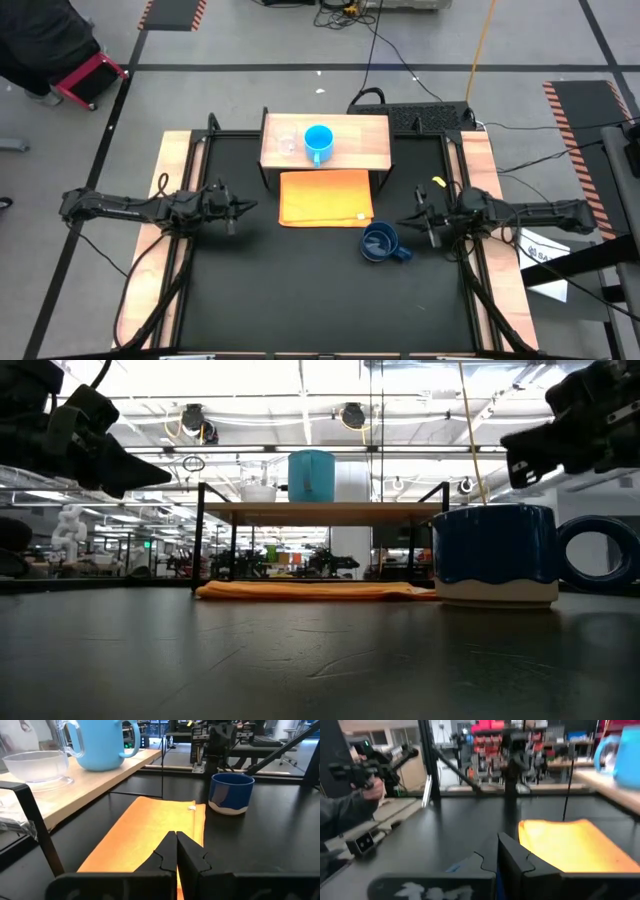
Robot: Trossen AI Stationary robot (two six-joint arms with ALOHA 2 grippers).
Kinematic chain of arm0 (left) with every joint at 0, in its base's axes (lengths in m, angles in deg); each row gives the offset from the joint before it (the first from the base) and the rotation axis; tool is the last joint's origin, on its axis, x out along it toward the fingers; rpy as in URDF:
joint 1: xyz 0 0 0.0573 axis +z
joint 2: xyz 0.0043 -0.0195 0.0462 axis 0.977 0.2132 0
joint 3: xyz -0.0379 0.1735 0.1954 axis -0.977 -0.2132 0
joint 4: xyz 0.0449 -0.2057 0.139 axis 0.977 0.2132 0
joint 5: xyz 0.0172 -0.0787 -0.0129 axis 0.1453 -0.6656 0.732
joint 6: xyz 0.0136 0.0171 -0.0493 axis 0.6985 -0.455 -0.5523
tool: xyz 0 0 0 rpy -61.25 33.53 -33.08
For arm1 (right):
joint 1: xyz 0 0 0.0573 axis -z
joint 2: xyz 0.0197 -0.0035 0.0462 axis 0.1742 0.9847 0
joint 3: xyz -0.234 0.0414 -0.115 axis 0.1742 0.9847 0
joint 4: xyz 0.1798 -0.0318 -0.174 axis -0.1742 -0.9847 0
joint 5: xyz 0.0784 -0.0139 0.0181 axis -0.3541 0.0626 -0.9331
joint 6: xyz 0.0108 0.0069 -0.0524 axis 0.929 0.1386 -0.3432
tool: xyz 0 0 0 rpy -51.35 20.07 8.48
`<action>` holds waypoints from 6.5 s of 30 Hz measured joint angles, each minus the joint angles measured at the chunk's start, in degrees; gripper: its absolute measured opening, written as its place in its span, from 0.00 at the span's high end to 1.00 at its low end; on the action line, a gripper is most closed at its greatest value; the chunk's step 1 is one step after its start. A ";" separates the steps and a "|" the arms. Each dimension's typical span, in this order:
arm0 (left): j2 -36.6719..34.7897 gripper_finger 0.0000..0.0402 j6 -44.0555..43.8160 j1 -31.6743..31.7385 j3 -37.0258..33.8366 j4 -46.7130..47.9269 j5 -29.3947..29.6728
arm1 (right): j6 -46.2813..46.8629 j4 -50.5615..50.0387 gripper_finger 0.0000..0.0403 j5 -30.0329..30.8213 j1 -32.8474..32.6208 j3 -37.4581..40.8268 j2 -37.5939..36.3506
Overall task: Stack small to large cups/mugs on shelf
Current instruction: Put the dark blue mug on the shelf
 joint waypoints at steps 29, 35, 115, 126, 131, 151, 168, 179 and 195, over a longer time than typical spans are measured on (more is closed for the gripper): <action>0.01 0.95 0.86 0.00 0.02 -0.31 -3.38 | -4.58 11.30 1.00 0.28 0.00 -11.93 27.88; 0.01 0.99 0.91 0.00 0.02 -0.31 -3.37 | -6.25 11.36 1.00 -6.10 0.04 -16.53 32.15; 0.13 0.91 3.24 0.00 0.04 0.10 -3.57 | 9.22 -67.85 1.00 10.83 -5.92 -61.52 62.14; 0.13 0.91 3.26 0.00 0.04 0.26 -3.57 | 9.79 -67.24 1.00 9.35 -6.01 -61.52 64.61; 0.12 0.91 3.26 0.00 0.04 0.26 -3.57 | 10.22 -67.00 1.00 9.31 -6.01 -61.52 64.57; 0.11 0.91 3.24 0.00 0.04 1.66 -3.57 | 10.11 -63.89 0.83 4.57 -6.01 -61.47 64.55; 0.13 0.91 3.01 0.00 0.04 1.65 -3.57 | 9.08 -63.92 0.53 4.52 -6.01 -61.45 64.53; 0.12 0.91 2.74 0.00 0.04 1.66 -3.59 | 9.20 -62.86 0.51 5.11 -5.97 -61.45 64.53; 0.13 0.91 1.73 0.00 0.04 2.65 -3.68 | 7.13 -63.87 0.51 9.49 -5.55 -61.19 64.48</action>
